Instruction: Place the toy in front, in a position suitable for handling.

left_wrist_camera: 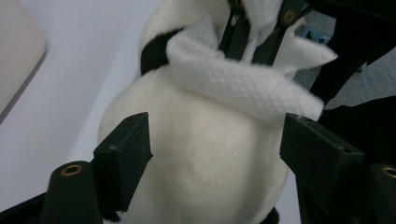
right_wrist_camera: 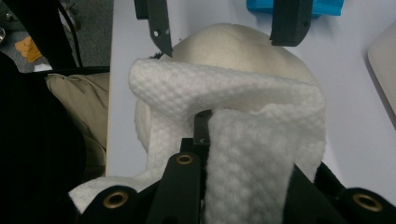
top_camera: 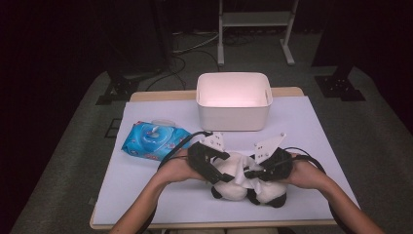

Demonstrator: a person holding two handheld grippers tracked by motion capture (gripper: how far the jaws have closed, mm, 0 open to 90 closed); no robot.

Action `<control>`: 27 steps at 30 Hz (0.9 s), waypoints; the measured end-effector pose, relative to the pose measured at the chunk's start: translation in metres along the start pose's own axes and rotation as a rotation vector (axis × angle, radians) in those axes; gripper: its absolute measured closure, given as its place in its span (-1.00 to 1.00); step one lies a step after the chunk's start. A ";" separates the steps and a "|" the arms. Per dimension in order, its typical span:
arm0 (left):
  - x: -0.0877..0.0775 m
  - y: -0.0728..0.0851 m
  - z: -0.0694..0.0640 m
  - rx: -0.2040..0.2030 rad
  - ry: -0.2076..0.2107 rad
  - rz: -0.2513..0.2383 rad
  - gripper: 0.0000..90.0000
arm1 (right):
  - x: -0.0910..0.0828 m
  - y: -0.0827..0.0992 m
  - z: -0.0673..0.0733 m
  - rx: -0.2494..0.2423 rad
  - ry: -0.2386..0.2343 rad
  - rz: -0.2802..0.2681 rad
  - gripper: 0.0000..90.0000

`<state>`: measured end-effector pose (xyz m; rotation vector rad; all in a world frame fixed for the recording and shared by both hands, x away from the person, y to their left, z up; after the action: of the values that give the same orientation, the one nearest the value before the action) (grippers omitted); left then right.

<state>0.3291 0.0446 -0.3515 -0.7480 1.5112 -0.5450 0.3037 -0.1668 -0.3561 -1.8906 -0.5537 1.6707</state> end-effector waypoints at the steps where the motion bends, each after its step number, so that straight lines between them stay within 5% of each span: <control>1: 0.000 -0.002 0.000 0.004 0.009 -0.005 -0.28 | 0.000 0.000 0.000 0.000 0.000 0.001 0.83; 11: 0.020 -0.016 -0.003 0.059 0.034 0.001 0.45 | 0.000 0.000 0.003 -0.007 0.009 -0.010 0.82; 17: 0.024 -0.018 -0.004 0.055 0.015 0.009 0.55 | -0.011 0.005 0.003 0.004 0.024 -0.015 0.71; 27: 0.025 -0.017 -0.005 0.054 0.011 0.014 0.56 | -0.054 0.025 0.005 0.031 0.124 -0.012 0.52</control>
<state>0.3268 0.0144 -0.3562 -0.6928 1.5045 -0.5780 0.2896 -0.2192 -0.3319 -1.9490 -0.4864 1.5333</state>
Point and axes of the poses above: each handheld gripper's, and its own axes: x roughly forward along the jaws, y roughly out of its underside, z roughly to its left, the point moved 1 cm from there along x, roughly forward along the jaws, and after that the axes turned 1 degree about -x, right-handed, at the moved point
